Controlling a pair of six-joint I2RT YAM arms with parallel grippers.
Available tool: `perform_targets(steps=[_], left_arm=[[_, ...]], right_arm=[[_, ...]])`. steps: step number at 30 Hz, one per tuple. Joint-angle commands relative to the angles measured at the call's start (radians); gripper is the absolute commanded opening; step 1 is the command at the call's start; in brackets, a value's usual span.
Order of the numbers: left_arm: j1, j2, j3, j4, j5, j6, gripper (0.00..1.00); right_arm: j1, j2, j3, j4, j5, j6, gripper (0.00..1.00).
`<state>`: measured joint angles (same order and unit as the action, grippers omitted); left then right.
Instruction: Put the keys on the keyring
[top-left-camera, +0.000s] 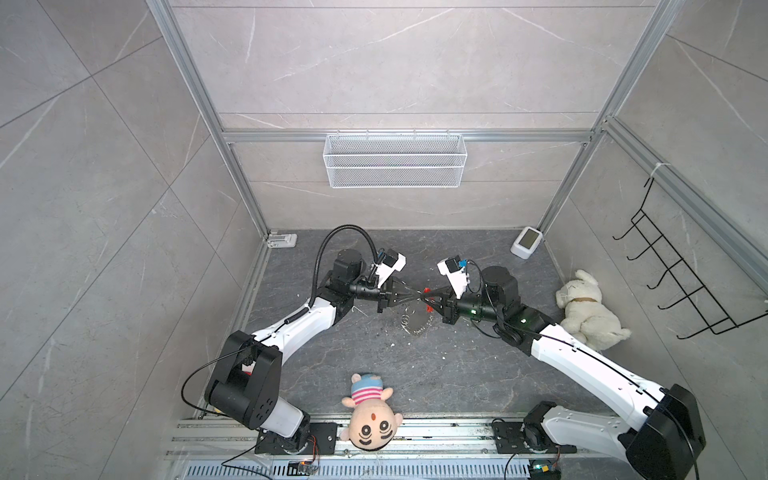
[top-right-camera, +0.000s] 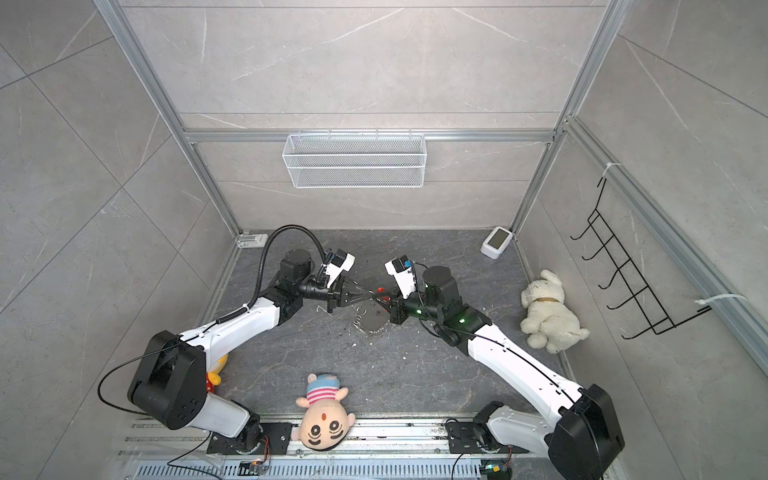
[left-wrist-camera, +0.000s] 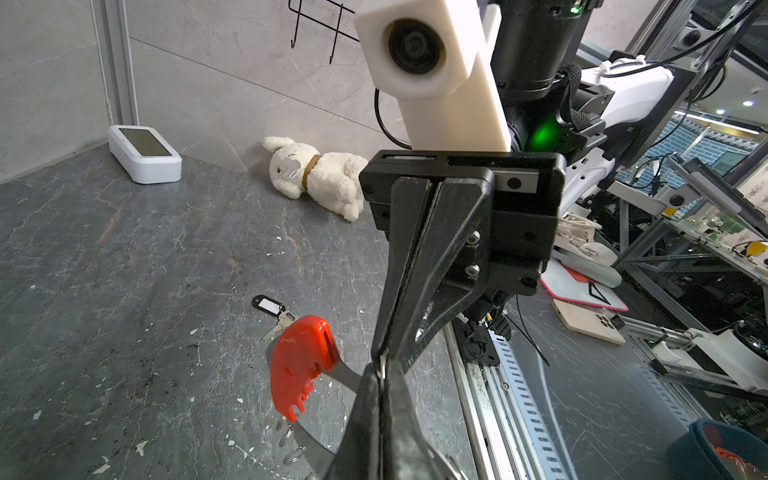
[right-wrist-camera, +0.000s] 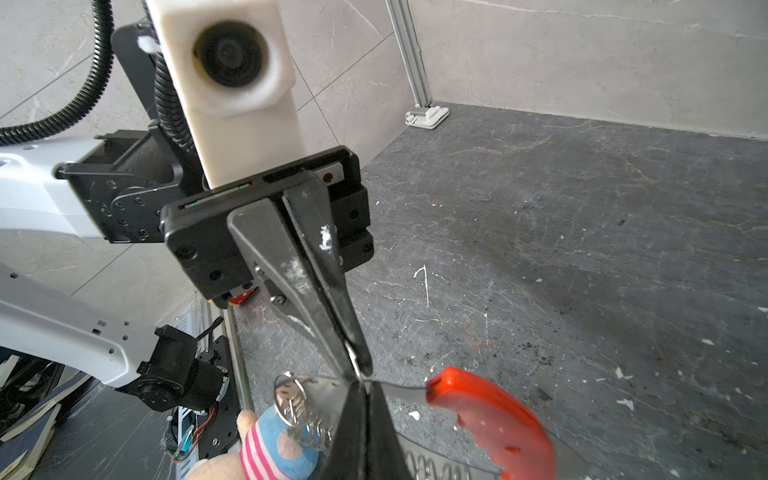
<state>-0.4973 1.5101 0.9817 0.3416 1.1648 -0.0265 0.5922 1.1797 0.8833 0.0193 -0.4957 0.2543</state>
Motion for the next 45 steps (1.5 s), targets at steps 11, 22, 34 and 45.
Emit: perform_targets(steps=[11,22,34,45], left_arm=[[-0.019,-0.041,-0.03,0.19,0.016,-0.083,0.0],[-0.021,-0.005,-0.055,0.403,0.019,-0.227,0.0],[-0.024,0.025,-0.046,0.436,0.064,-0.291,0.0],[-0.024,0.074,-0.014,0.397,0.102,-0.302,0.0]], right_arm=[[-0.029,-0.025,-0.011,0.001,0.09,0.089,0.0],[-0.031,0.026,0.002,0.07,-0.086,0.099,0.24],[-0.03,0.049,0.023,0.171,-0.176,0.098,0.23],[-0.002,0.095,0.065,0.197,-0.235,0.106,0.0]])
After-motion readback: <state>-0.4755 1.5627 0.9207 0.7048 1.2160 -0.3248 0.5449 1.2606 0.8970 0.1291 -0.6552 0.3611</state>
